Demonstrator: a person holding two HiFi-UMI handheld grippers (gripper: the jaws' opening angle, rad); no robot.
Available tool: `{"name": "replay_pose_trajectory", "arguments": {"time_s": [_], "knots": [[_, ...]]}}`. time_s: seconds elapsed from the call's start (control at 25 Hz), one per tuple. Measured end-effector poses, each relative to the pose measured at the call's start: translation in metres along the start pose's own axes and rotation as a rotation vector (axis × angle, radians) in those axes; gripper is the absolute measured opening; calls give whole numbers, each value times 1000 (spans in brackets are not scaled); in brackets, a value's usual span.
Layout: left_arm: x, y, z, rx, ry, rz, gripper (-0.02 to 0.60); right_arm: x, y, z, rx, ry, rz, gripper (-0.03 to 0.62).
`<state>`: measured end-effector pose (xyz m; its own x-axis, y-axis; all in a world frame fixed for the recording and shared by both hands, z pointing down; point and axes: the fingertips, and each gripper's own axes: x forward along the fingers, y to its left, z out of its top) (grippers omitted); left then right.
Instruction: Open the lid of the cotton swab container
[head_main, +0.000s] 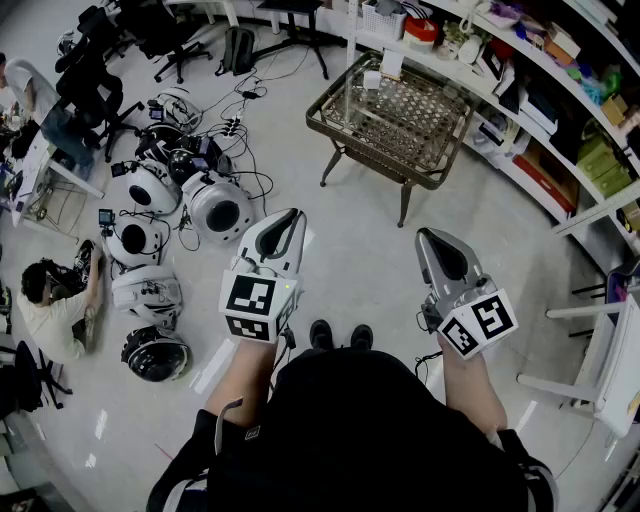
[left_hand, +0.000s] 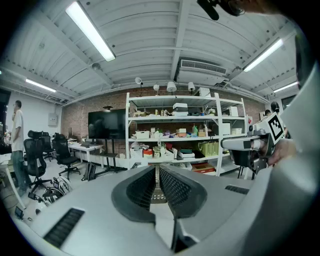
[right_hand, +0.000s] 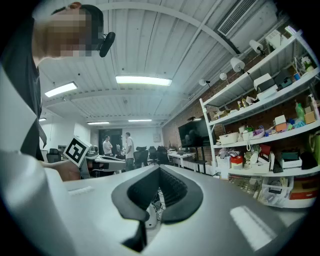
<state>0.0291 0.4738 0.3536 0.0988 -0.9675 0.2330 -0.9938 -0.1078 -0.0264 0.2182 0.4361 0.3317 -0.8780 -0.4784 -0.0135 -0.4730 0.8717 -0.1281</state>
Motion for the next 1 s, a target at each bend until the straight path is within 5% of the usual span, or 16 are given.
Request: {"name": "replay_pose_trajectory", "arguments": {"time_s": [0.44,0.72,1.0], "knots": [[15,-1,-10,-5,15,-11,29,-19,-46,8,17,-36,-73,9],[9,16,-21,13,61,65,29,-60,-107,13,40,-69,-191,11],[17,-1,-22,0,68,96,29,-81,-130,1,85,-79,-186,11]]}}
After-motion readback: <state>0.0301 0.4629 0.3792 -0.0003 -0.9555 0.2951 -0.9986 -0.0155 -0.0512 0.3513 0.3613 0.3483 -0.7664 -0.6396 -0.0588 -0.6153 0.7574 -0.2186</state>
